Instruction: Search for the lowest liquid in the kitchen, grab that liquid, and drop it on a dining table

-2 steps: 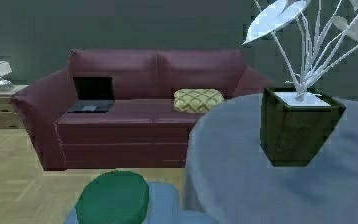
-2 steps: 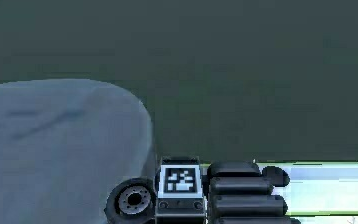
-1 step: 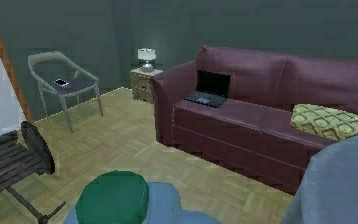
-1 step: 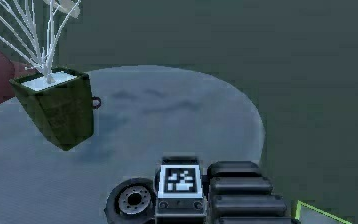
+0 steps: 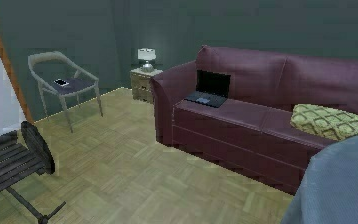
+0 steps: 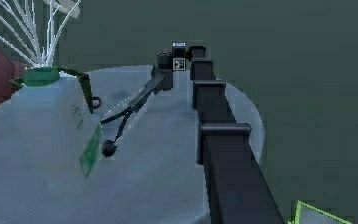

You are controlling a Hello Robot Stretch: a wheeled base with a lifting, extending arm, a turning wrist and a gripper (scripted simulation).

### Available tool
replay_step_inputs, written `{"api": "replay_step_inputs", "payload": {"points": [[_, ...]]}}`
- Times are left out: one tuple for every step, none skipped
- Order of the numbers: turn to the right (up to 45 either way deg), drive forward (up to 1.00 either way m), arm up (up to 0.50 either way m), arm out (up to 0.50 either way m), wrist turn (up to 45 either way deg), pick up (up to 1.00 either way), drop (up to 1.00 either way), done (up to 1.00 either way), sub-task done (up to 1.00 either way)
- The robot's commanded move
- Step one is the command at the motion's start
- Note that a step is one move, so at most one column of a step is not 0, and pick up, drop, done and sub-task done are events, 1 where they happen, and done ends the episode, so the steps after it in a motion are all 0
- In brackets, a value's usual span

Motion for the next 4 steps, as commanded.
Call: {"api": "replay_step_inputs", "payload": {"points": [[0.0, 0.00, 0.00, 0.00, 45.0, 0.00, 0.00, 0.00, 0.00], [0.0, 0.00, 0.00, 0.00, 39.0, 0.00, 0.00, 0.00, 0.00], [0.0, 0.00, -0.04, 0.00, 0.0, 0.00, 0.00, 0.00, 0.00], [0.0, 0.00, 0.00, 0.00, 0.0, 0.00, 1.00, 0.00, 0.00]]}}
